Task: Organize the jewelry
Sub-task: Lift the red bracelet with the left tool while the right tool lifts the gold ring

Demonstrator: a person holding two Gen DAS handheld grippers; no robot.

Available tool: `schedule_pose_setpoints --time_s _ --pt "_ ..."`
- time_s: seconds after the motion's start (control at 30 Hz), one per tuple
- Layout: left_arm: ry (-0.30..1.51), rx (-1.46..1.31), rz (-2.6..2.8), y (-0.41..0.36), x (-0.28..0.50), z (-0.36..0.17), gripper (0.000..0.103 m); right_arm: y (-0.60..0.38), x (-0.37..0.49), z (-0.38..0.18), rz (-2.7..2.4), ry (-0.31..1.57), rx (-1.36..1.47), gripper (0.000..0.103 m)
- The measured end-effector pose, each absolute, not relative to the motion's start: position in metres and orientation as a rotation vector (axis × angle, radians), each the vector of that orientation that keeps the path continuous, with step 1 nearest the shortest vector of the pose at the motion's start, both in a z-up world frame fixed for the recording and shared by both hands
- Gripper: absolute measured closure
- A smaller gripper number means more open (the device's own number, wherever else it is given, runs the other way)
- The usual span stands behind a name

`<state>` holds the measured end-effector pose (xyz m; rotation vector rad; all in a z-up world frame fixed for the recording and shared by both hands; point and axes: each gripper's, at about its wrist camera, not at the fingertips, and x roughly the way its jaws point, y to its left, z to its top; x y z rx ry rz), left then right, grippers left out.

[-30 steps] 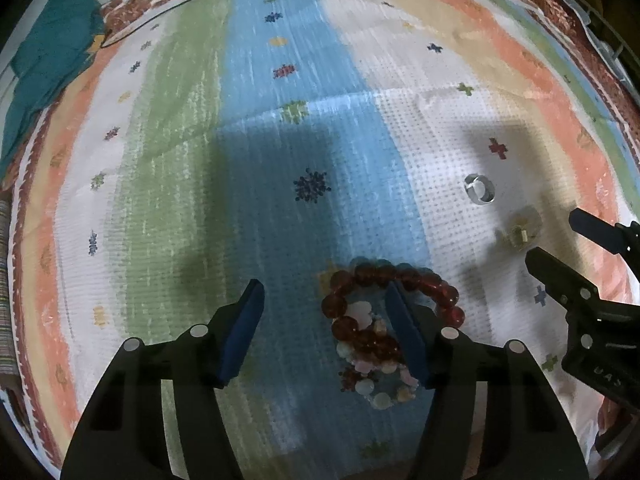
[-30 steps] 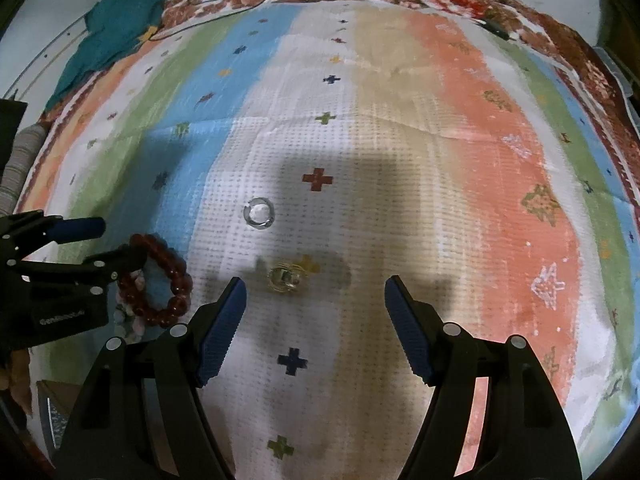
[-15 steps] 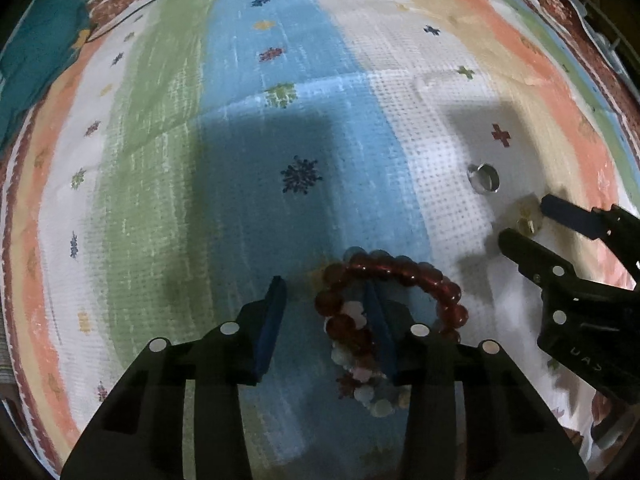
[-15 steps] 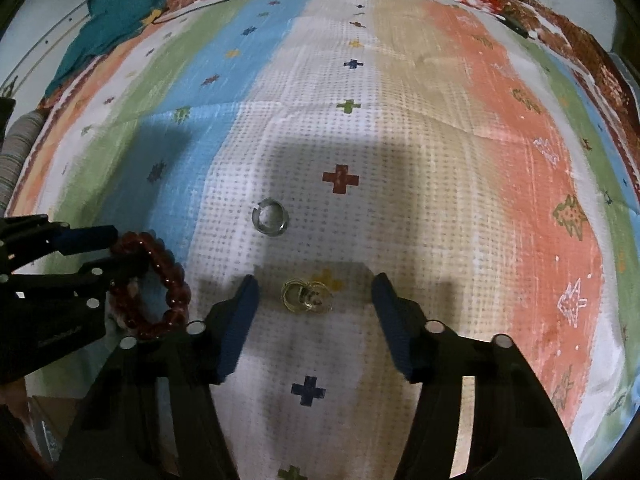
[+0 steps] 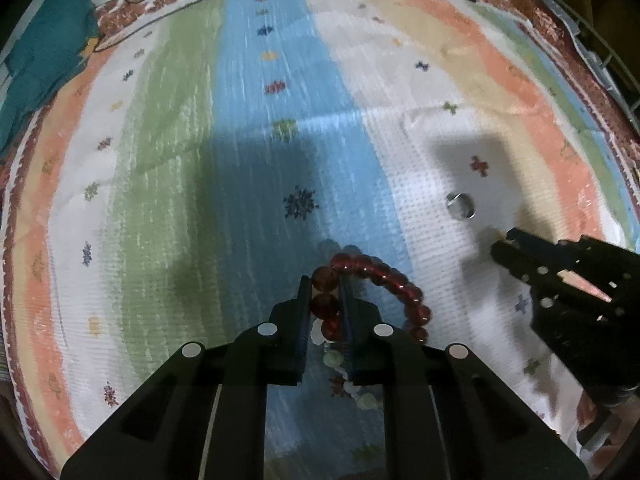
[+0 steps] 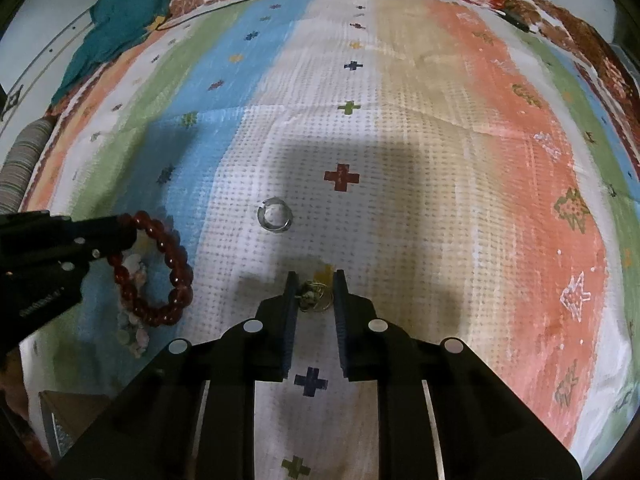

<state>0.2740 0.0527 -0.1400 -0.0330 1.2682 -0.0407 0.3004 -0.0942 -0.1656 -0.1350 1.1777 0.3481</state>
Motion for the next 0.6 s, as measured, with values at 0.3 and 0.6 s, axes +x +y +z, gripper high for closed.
schedule_pose_setpoints --time_s 0.3,0.6 --pt "1.207 0.007 -0.068 0.036 0.261 -0.115 0.090 -0.097 0.284 -0.142 0.349 1.117 -0.119 0.085" --pt "1.148 -0.013 -0.064 0.025 0.245 -0.089 0.090 -0.109 0.265 -0.121 0.330 1.062 -0.103 0.085"
